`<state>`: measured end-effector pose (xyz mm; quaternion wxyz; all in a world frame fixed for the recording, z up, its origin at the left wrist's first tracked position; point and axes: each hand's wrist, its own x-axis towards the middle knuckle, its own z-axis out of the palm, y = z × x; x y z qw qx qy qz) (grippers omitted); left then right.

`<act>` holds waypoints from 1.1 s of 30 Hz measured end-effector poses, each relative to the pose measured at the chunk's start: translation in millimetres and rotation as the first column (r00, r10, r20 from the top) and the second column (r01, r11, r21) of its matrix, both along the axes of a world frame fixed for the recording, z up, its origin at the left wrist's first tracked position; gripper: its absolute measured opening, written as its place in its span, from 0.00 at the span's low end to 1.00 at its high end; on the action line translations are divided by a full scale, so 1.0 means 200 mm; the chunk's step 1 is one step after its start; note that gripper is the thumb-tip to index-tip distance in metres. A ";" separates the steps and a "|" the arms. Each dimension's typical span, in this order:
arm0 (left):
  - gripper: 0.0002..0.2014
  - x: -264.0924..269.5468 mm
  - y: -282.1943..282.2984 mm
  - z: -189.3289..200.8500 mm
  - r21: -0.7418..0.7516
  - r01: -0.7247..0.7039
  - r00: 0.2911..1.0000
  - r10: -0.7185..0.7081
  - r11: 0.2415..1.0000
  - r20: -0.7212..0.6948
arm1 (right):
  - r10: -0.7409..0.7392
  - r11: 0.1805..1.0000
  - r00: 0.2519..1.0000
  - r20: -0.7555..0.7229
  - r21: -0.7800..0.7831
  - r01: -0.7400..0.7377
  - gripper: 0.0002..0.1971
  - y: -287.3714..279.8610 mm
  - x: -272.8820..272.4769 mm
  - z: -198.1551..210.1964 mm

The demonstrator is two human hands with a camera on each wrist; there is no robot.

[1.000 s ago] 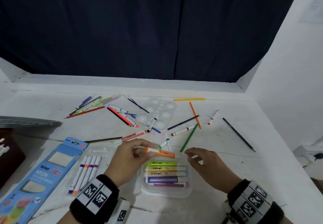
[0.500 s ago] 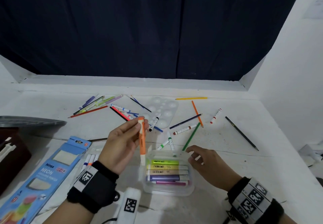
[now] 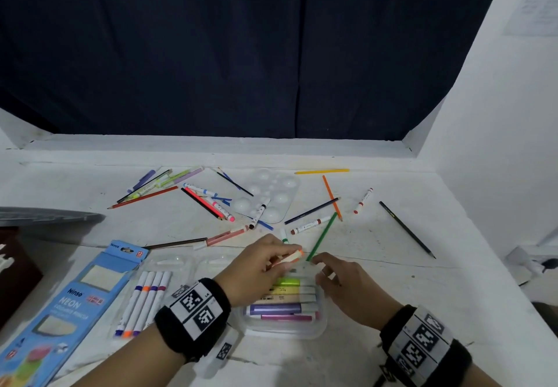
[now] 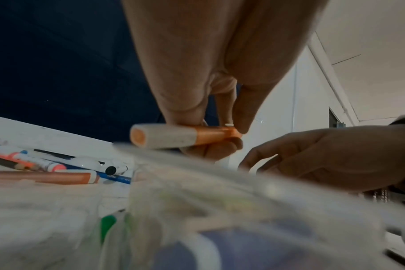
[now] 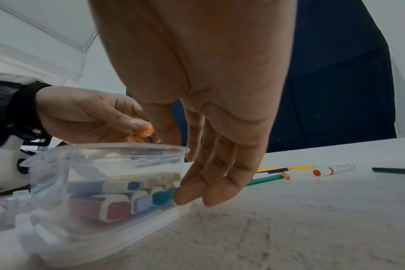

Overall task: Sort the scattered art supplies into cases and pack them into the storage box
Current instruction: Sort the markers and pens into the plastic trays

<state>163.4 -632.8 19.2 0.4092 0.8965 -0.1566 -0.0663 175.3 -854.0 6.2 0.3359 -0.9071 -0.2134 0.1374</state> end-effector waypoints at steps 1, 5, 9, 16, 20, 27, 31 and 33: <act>0.17 0.01 0.00 0.00 0.025 0.012 1.000 -0.013 1.000 0.012 | 0.000 1.000 1.000 -0.003 0.004 0.000 0.12 0.00 0.00 0.00; 0.12 0.02 -0.04 0.01 0.246 0.113 0.985 -0.141 0.963 0.101 | -0.023 1.000 1.000 -0.022 0.007 0.023 0.14 -0.02 0.02 -0.01; 0.13 0.03 -0.07 -0.01 0.398 0.056 0.977 -0.133 0.916 0.170 | -0.021 1.000 1.000 -0.024 0.006 0.021 0.15 -0.02 0.02 -0.01; 0.14 0.04 -0.10 -0.03 0.457 0.043 0.977 -0.132 0.889 0.166 | -0.014 1.000 0.999 -0.035 -0.009 0.014 0.14 -0.02 0.03 0.00; 0.16 0.03 -0.11 -0.02 0.497 0.060 0.973 -0.163 0.866 0.166 | -0.018 0.999 0.999 -0.049 -0.036 0.016 0.14 -0.01 0.04 0.01; 0.16 0.03 -0.10 -0.02 0.471 0.060 0.975 -0.153 0.880 0.163 | -0.008 0.997 0.997 -0.079 -0.078 0.002 0.13 0.00 0.03 0.05; 0.15 0.01 -0.04 -0.01 0.379 0.027 0.973 -0.112 0.925 0.204 | 0.001 0.991 1.000 -0.027 -0.135 -0.005 0.19 0.03 0.01 0.09; 0.14 -0.02 0.03 0.03 0.296 -0.002 0.971 -0.069 0.955 0.228 | 0.000 0.995 0.999 0.033 -0.097 0.003 0.20 0.05 0.01 0.13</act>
